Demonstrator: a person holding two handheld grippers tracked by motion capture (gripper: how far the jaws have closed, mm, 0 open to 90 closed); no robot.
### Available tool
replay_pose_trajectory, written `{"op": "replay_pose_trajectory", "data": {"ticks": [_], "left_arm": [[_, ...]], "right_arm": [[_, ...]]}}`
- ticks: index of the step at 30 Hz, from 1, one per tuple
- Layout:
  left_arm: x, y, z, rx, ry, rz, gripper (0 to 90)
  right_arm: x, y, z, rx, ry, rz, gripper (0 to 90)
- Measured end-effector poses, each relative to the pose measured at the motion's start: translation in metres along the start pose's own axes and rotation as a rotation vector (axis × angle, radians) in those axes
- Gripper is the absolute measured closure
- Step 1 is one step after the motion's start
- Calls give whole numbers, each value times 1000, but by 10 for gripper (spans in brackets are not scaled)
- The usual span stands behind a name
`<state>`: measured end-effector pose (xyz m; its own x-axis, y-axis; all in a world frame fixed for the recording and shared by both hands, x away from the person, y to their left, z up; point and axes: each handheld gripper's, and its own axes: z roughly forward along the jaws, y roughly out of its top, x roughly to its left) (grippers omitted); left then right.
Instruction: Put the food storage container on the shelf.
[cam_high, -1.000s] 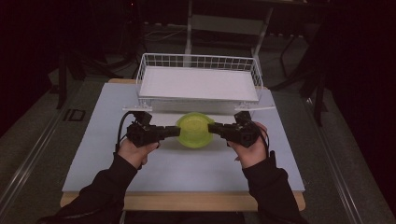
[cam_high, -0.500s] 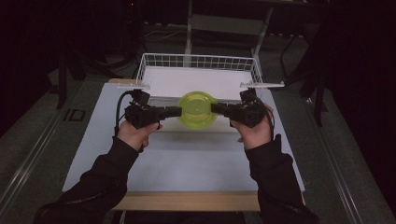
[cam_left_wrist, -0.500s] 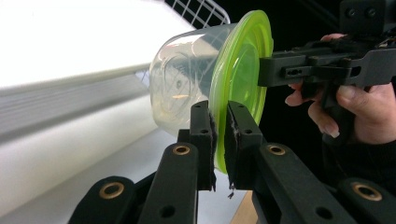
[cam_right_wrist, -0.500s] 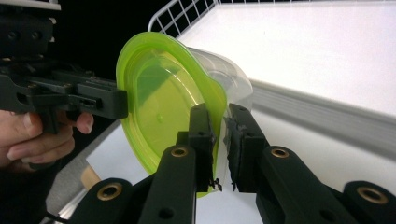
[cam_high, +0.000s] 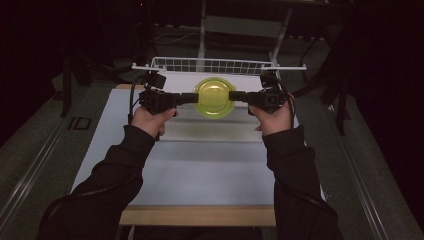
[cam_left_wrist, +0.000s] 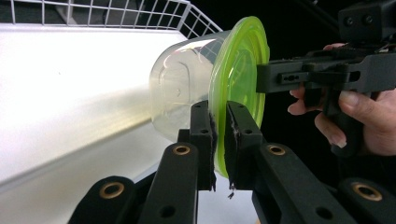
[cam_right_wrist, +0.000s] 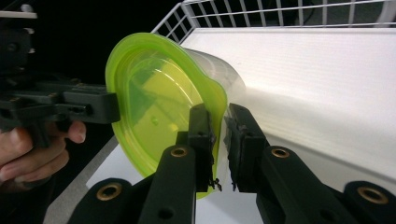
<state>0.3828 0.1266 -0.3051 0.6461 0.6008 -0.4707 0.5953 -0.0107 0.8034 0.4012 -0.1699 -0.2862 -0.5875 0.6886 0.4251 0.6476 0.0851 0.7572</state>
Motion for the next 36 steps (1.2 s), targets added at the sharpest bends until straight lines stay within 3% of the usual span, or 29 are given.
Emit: {"op": "replay_pose_trajectory", "data": {"ticks": [5,13,27,36], "left_arm": [[5,7,10,10,32,8,823],[22,14,27,38,82,-37,814],[35,22,35,59,88,-97,811],[39,28,44,65,146,-89,790]], "right_arm": [[-13,6,6,17,15,56,805],[-25,17,20,64,-9,87,806],[-37,32,35,127,-12,162,803],[-42,40,42,108,-26,183,740]]}}
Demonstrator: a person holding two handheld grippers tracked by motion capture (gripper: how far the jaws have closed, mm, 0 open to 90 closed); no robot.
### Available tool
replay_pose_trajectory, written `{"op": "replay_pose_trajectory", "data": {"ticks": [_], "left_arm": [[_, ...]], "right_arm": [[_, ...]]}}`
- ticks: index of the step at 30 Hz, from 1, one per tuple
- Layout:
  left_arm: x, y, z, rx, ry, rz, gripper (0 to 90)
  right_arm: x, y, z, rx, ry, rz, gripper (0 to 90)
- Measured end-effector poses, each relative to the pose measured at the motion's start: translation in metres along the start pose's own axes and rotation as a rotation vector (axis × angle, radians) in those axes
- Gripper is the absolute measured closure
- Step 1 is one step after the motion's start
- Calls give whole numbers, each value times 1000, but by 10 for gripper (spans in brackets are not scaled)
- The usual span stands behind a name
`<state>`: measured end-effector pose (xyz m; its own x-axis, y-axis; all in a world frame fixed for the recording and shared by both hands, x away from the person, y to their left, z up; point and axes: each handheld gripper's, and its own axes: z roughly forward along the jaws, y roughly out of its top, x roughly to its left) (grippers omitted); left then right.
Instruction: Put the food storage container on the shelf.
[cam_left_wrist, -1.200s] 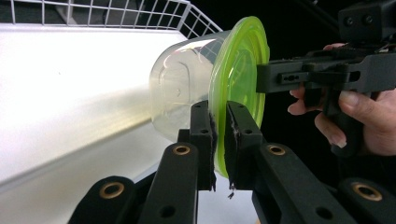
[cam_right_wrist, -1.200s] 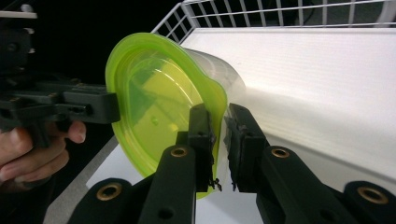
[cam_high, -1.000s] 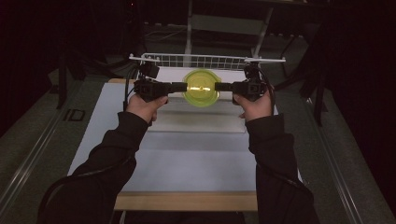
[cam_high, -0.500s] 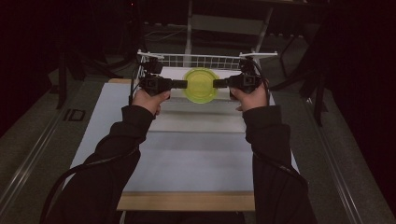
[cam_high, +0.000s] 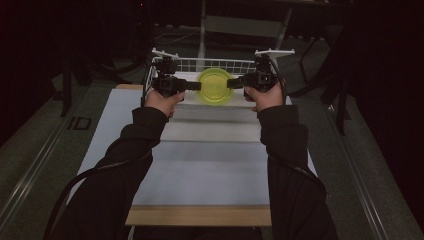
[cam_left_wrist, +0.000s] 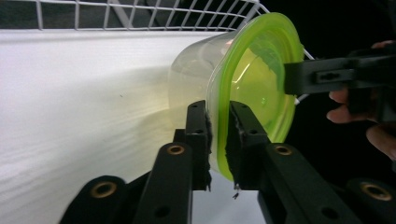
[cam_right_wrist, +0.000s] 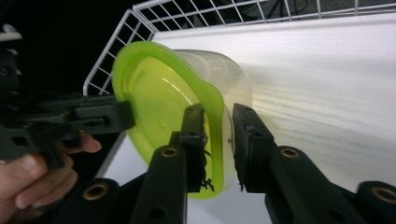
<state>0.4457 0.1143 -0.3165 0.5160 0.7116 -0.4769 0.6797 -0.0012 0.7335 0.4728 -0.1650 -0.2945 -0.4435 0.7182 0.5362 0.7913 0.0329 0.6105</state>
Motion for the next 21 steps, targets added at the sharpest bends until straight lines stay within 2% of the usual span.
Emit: {"op": "replay_pose_trajectory", "data": {"ticks": [2,4,5,9,12,13,16,18,19,21], "left_arm": [[1,2,1,-11,8,7,753],[2,2,1,-12,12,7,720],[3,2,3,-11,20,6,716],[6,3,8,-16,44,1,665],[6,5,13,-11,42,10,607],[5,5,15,-10,48,18,608],[5,7,17,-23,57,18,602],[5,8,19,-25,64,21,577],[5,10,19,-29,78,26,533],[5,12,18,-43,89,33,522]], "right_arm": [[-1,2,1,-6,21,11,698],[-1,2,1,-11,10,11,685],[-2,3,3,-20,-2,9,629],[-3,4,7,-8,-12,20,615],[-4,4,12,-1,-20,15,590],[-4,5,16,1,-44,9,586],[-4,5,18,-1,-38,15,582],[-5,5,21,-3,-37,27,572],[-6,5,21,-9,-46,26,561],[-6,5,21,-14,-45,24,549]]}}
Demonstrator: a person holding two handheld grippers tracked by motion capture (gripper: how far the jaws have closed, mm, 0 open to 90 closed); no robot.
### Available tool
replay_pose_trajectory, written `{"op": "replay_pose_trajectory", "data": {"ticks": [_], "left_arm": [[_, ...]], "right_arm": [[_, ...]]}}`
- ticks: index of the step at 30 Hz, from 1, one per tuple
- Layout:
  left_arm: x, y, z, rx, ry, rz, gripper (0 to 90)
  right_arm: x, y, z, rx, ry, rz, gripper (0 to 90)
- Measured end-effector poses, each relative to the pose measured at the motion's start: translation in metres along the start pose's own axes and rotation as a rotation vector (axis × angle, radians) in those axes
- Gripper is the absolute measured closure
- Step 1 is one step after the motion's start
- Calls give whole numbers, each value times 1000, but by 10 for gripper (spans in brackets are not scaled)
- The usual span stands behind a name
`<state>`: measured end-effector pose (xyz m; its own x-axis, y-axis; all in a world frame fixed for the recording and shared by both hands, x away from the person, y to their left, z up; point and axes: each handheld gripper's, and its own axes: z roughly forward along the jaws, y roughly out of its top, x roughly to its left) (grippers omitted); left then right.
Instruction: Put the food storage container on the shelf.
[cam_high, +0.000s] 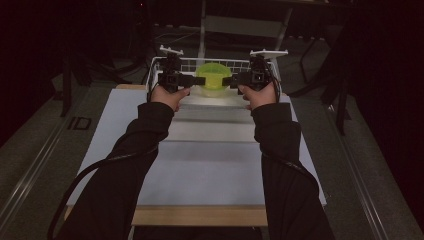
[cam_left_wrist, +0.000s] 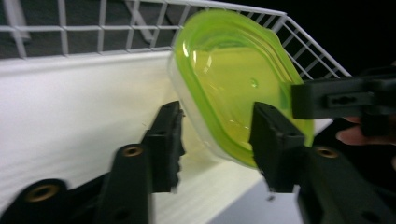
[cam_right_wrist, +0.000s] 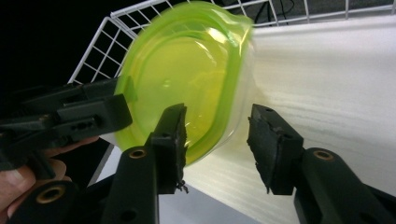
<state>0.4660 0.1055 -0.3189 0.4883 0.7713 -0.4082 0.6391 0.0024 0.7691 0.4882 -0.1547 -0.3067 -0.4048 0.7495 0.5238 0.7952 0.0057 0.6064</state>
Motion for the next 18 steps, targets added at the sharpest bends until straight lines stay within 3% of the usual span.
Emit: {"op": "replay_pose_trajectory", "data": {"ticks": [9,18], "left_arm": [[1,3,-6,-44,25,11,491],[-6,2,-24,-79,-9,38,490]], "right_arm": [[2,0,-4,-42,-4,-31,437],[8,-3,-17,-67,-11,-95,378]]}}
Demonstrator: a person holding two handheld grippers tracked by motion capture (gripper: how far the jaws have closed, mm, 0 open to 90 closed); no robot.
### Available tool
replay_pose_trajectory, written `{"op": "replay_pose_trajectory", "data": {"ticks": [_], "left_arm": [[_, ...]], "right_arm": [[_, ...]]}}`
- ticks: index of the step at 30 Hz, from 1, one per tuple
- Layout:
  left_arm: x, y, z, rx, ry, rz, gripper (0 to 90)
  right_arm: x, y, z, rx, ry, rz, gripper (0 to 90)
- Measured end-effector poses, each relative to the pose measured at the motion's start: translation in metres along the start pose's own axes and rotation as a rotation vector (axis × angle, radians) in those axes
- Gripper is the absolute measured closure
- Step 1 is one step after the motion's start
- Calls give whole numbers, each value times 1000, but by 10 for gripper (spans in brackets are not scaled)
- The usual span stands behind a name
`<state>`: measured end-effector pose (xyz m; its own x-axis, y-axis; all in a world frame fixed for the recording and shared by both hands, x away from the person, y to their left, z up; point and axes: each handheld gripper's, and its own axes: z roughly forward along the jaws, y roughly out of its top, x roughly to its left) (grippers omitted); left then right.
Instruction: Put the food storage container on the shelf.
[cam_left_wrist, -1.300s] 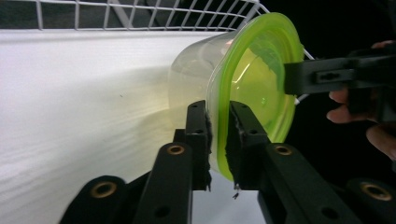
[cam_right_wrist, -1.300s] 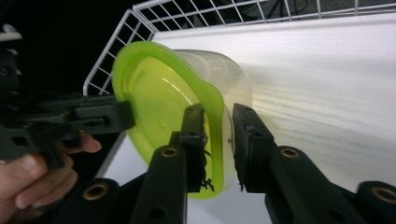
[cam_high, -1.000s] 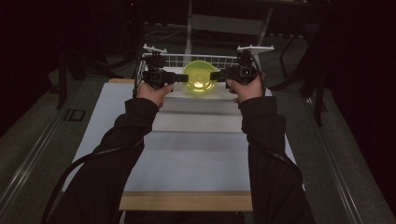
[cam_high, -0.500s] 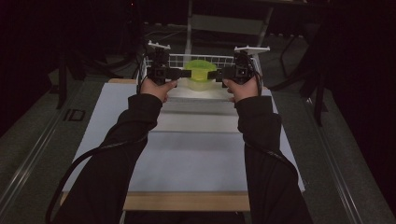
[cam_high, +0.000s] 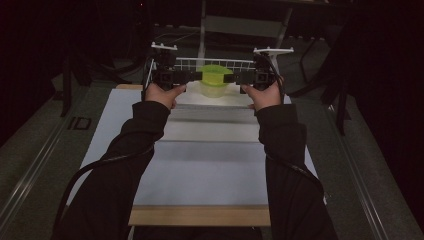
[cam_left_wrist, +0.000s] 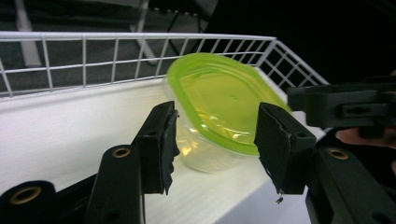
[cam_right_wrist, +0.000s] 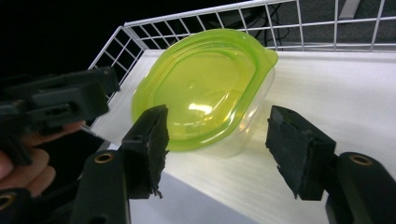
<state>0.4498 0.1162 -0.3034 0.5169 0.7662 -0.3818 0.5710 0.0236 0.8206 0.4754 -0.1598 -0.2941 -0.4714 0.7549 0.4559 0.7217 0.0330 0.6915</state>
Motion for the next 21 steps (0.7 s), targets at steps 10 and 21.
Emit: {"op": "replay_pose_trajectory", "data": {"ticks": [10,21], "left_arm": [[-20,-13,-22,-32,-140,59,398],[-47,-45,-29,-70,-163,276,16]], "right_arm": [[16,-14,-22,-2,30,-100,286],[29,-38,-32,-6,68,-189,255]]}}
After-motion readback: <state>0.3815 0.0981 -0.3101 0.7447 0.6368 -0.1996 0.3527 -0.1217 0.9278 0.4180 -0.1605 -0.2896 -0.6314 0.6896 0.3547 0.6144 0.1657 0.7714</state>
